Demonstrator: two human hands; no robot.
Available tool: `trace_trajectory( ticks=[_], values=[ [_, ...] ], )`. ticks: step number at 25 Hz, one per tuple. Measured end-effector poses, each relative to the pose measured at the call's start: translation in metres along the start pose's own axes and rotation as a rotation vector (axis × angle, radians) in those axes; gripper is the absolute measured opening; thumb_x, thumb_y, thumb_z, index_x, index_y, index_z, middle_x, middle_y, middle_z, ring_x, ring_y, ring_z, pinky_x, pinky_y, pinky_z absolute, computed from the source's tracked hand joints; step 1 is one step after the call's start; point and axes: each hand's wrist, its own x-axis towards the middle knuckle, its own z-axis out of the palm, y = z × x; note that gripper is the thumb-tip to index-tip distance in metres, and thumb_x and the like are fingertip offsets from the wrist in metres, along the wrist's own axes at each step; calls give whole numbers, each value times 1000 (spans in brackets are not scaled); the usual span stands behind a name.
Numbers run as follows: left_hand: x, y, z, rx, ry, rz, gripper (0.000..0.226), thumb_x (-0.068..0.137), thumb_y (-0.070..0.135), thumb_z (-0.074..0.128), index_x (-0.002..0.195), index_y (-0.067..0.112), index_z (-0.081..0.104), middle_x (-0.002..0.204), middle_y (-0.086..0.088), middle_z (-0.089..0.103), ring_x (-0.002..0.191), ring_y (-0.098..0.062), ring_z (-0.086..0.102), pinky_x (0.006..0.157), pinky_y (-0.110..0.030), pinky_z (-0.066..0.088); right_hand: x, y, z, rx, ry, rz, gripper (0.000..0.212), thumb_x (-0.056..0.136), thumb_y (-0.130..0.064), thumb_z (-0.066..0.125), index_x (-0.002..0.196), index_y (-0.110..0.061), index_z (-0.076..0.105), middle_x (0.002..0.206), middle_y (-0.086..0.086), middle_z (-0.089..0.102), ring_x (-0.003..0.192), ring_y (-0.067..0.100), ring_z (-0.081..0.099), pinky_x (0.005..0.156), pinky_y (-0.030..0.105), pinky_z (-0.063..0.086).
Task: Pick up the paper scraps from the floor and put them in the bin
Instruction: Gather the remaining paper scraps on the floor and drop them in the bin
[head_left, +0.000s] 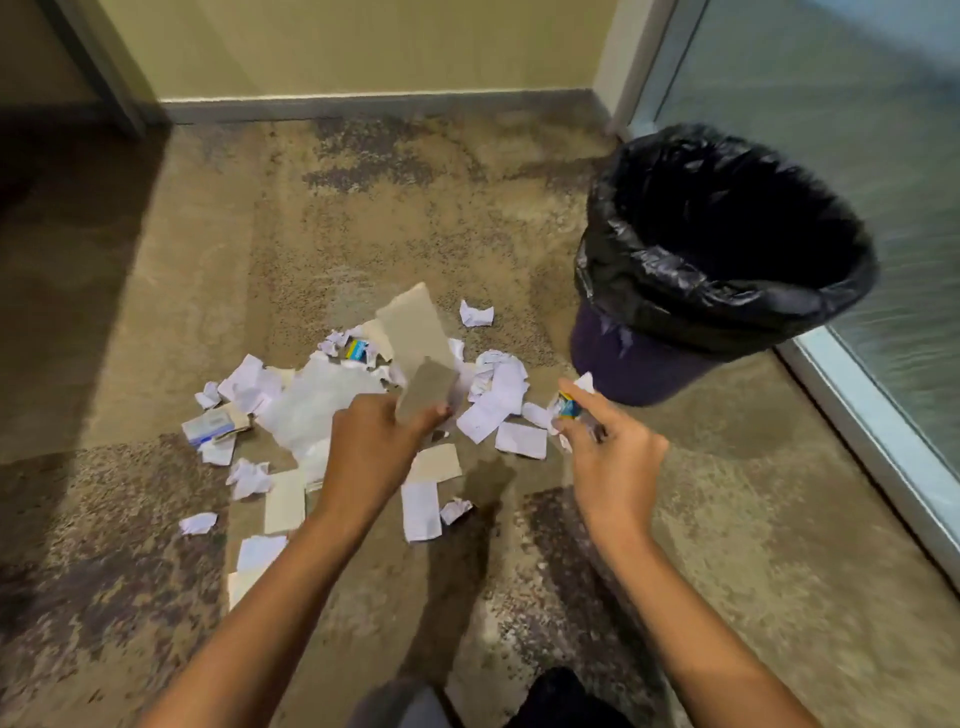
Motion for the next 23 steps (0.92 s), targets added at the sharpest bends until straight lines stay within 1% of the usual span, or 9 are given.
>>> trace_trajectory(
  ticks=[2,4,6,8,11,14,17,20,23],
  values=[
    [19,58,21,-54,-46,134,30,82,35,71,81,5,73,69,-4,69,60,-13,65,45,-16,42,32,-17,-21,59,189,-128,40,76,5,69,108,-18,73,72,-1,63,57,-9,50,64,3,39],
    [37,115,40,-157,-64,254,32,82,33,72,92,3,72,81,-8,73,66,-15,70,54,-23,53,66,-31,-43,65,335,-263,40,76,8,67,109,-15,72,96,7,74,76,8,67,75,15,49],
    [57,164,55,-190,-62,378,27,83,28,70,92,2,71,80,-7,72,64,-6,70,52,-18,52,98,-39,-60,47,403,-369,41,77,10,64,112,-10,70,111,11,71,98,20,69,87,23,50],
    [78,203,71,-77,-33,458,30,83,27,68,93,-1,69,80,-11,72,72,-12,71,57,-22,53,132,-40,-75,9,425,-409,41,78,11,62,115,-8,69,112,11,70,100,20,68,92,18,47],
    [103,232,100,-21,-48,466,30,83,21,66,98,-5,62,91,-21,70,76,-30,70,62,-37,59,181,-33,-88,-90,402,-289,40,80,6,62,117,-9,67,103,11,71,93,24,66,85,13,40],
    [114,248,131,57,-98,464,22,80,23,70,80,2,61,85,-21,70,75,-35,70,66,-42,60,219,-18,-93,-230,291,-98,42,85,0,60,124,-15,62,113,14,67,107,29,60,94,31,42],
    [119,251,144,53,-122,386,37,75,38,75,89,3,70,84,-18,70,75,-34,70,68,-40,60,235,-8,-95,-338,162,-13,43,88,-2,56,128,-19,56,125,14,57,116,32,53,95,37,42],
    [113,238,142,-51,-64,451,23,83,29,70,88,7,73,80,-13,71,71,-27,70,67,-38,60,236,-2,-96,-357,119,22,36,92,-10,56,127,-20,57,136,8,46,120,26,49,94,31,38],
    [104,216,127,-152,4,518,15,88,21,63,86,10,73,76,-5,71,74,-19,70,71,-37,60,229,2,-95,-324,144,-38,27,93,-10,55,118,-19,63,130,6,48,111,21,54,81,14,32]
  ],
)
